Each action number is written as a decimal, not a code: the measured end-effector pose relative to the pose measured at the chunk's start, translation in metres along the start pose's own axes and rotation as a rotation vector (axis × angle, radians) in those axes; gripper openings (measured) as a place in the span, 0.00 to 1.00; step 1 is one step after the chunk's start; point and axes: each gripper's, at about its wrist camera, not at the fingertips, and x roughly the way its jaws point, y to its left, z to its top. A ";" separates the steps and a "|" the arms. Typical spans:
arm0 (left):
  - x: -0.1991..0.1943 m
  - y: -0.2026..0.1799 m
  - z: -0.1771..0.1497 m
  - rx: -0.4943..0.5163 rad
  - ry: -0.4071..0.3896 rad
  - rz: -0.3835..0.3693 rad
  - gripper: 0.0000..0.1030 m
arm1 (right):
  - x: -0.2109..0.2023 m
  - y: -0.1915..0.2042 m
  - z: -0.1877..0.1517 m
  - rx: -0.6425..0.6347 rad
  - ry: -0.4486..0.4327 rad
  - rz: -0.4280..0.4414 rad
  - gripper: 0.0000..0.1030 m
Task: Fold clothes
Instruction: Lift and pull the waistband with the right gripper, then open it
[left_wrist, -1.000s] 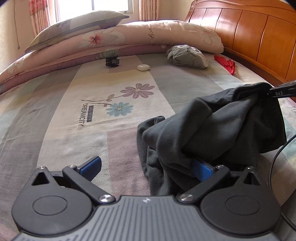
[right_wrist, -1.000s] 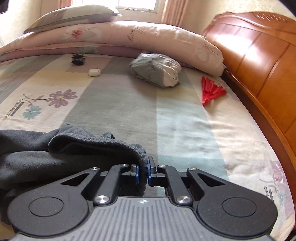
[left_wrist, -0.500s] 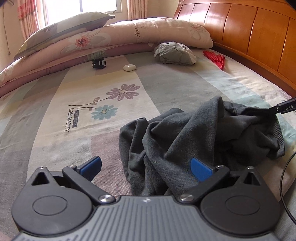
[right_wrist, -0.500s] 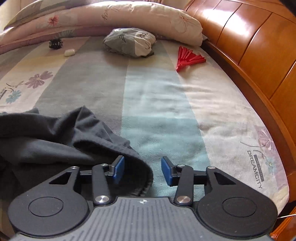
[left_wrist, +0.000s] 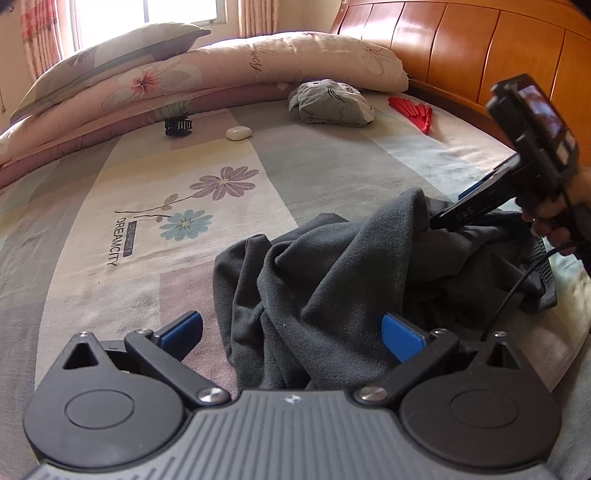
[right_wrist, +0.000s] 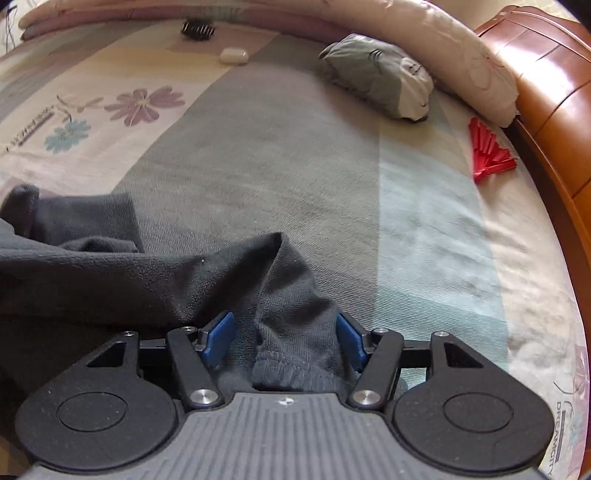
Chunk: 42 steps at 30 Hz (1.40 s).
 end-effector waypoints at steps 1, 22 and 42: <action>0.000 0.000 0.000 0.008 -0.003 0.000 0.99 | 0.006 0.001 0.003 -0.011 0.010 -0.003 0.43; 0.029 -0.001 0.024 0.037 -0.013 -0.035 0.99 | 0.123 -0.070 0.100 0.065 0.067 -0.086 0.05; 0.000 -0.008 -0.009 0.099 -0.001 -0.068 0.99 | -0.020 0.002 0.007 0.010 -0.046 0.187 0.68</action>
